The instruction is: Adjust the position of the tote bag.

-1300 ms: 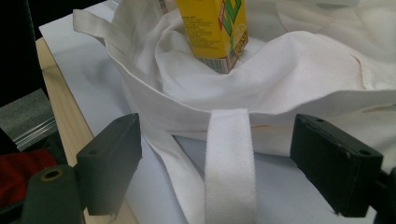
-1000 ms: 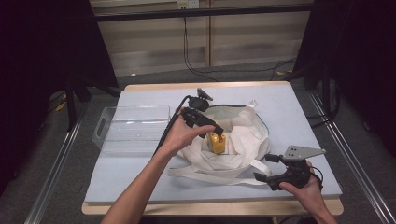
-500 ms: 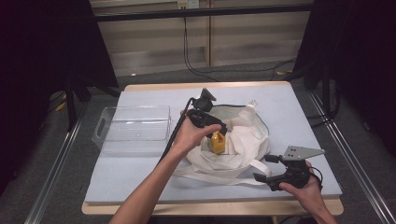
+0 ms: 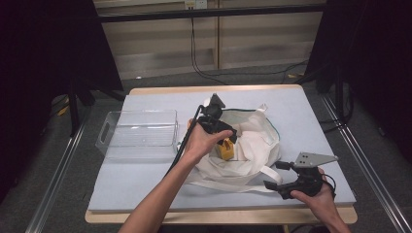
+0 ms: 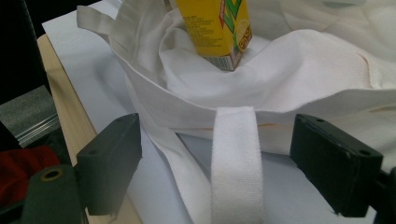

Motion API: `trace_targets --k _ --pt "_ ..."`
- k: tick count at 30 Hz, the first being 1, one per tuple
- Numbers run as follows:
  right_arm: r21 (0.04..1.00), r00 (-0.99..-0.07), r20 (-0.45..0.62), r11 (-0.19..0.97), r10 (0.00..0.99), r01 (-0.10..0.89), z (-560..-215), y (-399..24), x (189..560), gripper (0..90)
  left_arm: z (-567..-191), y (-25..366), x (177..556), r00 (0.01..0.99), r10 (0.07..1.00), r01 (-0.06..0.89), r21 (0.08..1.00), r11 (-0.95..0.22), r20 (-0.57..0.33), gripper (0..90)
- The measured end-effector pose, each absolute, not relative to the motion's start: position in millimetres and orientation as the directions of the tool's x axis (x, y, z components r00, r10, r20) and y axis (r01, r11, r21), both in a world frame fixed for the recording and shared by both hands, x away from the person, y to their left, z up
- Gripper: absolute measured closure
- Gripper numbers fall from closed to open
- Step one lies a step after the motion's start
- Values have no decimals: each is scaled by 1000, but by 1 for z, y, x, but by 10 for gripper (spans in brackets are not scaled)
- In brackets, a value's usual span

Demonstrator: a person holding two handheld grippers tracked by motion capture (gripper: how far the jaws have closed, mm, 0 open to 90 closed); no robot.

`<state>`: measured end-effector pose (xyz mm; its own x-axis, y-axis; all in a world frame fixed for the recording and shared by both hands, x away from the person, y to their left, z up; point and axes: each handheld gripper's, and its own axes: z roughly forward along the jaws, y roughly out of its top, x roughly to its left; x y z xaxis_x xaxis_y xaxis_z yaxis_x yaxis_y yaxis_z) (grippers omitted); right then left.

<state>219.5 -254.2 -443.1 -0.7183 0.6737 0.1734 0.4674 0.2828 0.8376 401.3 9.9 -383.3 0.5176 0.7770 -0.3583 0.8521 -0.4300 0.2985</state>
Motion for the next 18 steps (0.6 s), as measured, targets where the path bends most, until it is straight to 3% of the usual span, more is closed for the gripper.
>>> trace_targets --k 6,12,18 --pt "836 -718 176 283 673 470 -443 -254 219 165 -386 13 404 500 781 864 270 -425 -374 210" --pt "836 -719 175 284 673 469 -443 -254 220 165 -384 19 405 475 789 879 252 -405 -389 69" --pt "837 -720 172 286 673 467 -444 -254 220 165 -377 28 402 459 796 888 230 -399 -394 53"
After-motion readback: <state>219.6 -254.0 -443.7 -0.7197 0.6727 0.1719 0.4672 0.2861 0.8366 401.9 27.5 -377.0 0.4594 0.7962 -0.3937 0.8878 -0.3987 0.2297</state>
